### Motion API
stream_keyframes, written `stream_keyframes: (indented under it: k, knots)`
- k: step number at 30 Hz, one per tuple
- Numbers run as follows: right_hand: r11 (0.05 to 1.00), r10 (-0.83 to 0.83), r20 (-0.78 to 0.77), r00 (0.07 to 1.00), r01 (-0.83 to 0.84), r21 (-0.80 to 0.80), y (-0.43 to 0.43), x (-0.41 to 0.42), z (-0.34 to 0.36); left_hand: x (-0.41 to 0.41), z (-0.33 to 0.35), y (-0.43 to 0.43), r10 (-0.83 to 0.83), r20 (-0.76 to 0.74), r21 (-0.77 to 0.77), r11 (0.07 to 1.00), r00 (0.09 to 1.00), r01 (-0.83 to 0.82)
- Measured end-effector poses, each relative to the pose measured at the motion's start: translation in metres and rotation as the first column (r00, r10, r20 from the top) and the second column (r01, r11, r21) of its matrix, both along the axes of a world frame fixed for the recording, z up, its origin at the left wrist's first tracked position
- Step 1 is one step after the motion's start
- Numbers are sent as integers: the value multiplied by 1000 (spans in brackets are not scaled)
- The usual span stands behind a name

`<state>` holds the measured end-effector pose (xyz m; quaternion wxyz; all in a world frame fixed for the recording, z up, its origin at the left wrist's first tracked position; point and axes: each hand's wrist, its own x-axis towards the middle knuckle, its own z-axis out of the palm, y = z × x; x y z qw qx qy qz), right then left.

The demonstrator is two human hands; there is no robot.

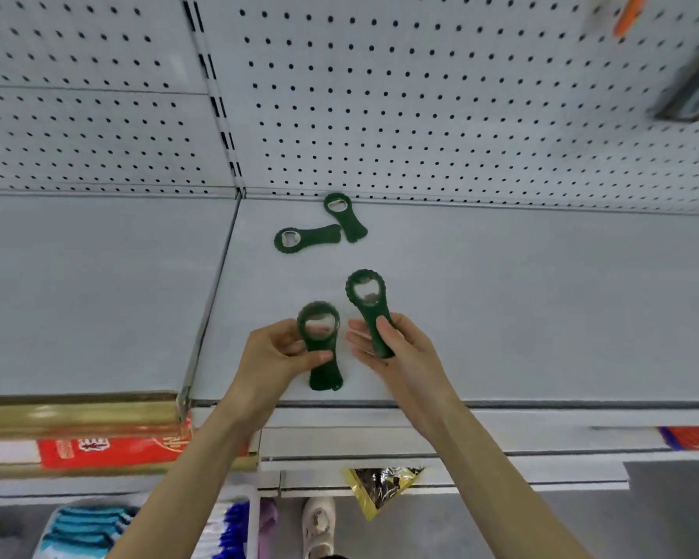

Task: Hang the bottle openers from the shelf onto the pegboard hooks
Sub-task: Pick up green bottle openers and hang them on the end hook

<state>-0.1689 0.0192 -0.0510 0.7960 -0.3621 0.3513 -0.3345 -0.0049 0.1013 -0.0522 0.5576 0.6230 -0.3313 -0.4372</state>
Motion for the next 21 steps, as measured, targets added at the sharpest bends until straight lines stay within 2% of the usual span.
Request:
stream_keyframes:
  k: [7,13,18,21]
  knots:
    - [969,-145,-44,988,133,-208,3,-125,30,-96,47,-4,-133,70,-75,988,989,138]
    - [909,-268,-105,958,215,-358,22,-291,60,-248,83,-8,-184,117,-199,959,976,204]
    - [822,-449,-33,893,399,-408,38,-417,95,-384,110,-11,-226,122,-294,922,966,253]
    - [770,-513,-12,858,454,-448,46,-478,118,-452,132,-12,-288,151,-306,896,946,321]
